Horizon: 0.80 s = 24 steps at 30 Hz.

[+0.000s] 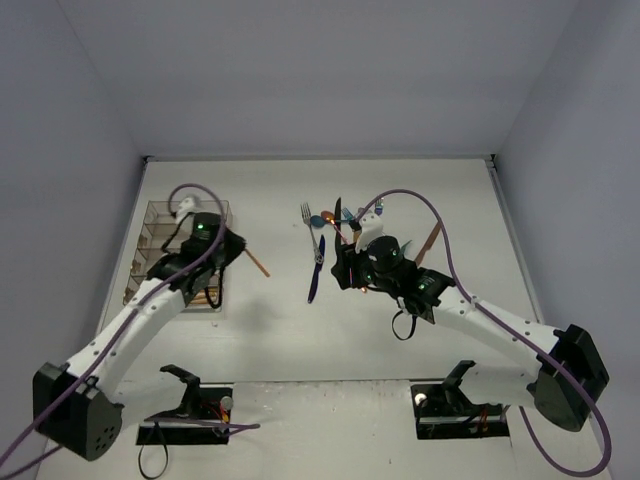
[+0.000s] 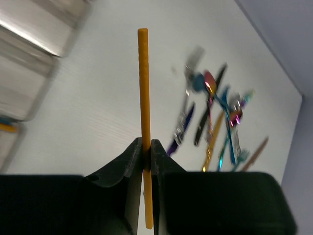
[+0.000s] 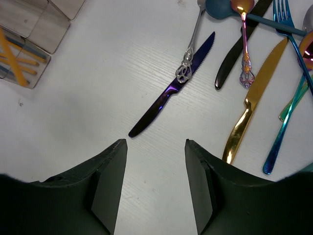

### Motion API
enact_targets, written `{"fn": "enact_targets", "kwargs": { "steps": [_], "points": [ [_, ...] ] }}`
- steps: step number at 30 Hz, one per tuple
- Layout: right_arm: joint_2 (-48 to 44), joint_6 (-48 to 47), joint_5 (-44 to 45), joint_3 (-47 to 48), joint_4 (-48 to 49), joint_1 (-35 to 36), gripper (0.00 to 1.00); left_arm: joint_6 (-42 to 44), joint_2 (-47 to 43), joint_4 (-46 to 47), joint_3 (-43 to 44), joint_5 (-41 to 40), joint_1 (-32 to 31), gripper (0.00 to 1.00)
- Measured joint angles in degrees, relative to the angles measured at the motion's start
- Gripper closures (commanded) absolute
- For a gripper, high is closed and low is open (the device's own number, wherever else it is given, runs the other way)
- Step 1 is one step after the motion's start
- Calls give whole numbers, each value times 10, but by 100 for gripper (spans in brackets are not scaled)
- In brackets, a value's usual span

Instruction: Sort the eating utensils into containers

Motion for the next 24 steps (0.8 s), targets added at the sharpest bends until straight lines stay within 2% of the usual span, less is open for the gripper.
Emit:
{"fn": "enact_targets", "kwargs": {
  "steps": [3,7,11,15,18,24],
  "points": [
    [-5,-6,7,-11,0,0,51,-22,-68,-49,-31,-43,76,100],
    [-17,-11,11,-24,1,0,51,-50,-125,-108,-50,-80,141,100],
    [-34,-16,11,-35,2,-1,51,-80,-153,-135,-84,-87,208,100],
    [-44,-20,11,-40,2,-1,51,-103,-145,-151,-117,-88,276,100],
    [-47,-21,11,-45,3,-1,51,-115,-129,-156,-131,-86,303,97],
    [-58,-20,11,-63,2,-1,51,-121,-95,-140,-141,-85,315,86]
  ]
}}
